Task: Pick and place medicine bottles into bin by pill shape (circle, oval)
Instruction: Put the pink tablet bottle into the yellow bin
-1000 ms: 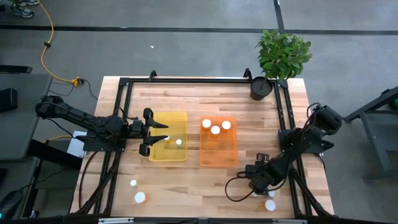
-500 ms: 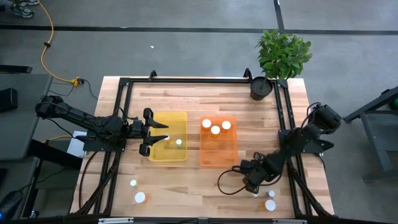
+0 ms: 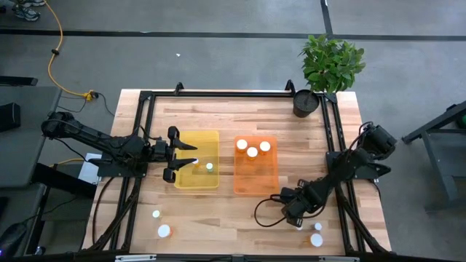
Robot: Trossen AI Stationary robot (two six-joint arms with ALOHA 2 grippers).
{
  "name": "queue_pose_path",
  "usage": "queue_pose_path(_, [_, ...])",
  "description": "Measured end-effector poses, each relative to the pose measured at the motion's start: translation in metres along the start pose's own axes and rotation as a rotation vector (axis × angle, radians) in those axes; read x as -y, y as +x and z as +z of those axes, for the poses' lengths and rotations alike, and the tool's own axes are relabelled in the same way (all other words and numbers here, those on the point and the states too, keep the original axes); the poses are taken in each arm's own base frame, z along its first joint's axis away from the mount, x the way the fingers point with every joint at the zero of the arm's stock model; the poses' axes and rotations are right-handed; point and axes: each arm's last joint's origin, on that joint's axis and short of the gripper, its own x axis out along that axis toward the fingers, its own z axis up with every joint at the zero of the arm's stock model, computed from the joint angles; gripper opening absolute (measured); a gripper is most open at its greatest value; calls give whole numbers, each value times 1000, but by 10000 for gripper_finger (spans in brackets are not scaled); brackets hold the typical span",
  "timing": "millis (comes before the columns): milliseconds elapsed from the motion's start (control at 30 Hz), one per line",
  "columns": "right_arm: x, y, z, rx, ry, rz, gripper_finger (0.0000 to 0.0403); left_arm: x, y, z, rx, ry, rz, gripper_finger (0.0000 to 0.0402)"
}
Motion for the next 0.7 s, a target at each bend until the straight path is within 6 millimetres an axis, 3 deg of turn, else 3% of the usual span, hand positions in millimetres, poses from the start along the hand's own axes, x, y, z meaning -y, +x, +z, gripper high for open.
queue_pose_path(567, [5,-3,8,6,113,15,203,0,0,0,0,0,0,169])
queue_pose_path(700, [6,-3,8,6,112,10,181,0,0,0,0,0,0,169])
